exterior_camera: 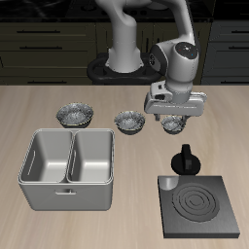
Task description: Place the smallest bowl in the left side of the drainer and the medium bowl in the right side
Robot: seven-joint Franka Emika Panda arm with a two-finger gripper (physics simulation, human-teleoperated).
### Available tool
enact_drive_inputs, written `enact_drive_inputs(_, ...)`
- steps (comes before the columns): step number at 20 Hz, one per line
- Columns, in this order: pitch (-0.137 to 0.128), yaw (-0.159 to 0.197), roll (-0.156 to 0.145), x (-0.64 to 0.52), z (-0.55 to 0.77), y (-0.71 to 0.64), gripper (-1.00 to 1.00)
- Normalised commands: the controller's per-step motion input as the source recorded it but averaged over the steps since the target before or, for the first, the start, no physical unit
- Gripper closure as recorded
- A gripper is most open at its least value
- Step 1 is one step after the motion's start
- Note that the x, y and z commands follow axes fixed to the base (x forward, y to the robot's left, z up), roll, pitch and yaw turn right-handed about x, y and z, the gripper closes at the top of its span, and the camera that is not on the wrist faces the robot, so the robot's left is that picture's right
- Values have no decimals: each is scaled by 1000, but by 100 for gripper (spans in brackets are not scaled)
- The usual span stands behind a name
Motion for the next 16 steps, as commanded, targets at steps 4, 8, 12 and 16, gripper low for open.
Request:
enact_drive_inputs(4, 35, -13, -28, -51, -328, -131, -100)
enact_drive_inputs(8, 27, -8, -16, -58, -264, -134, -100)
enact_drive_inputs(12, 43, -1, -12, -28, -274, -106, -100)
enact_drive_inputs(16, 20, 12, 45, -126, -257, 108, 100)
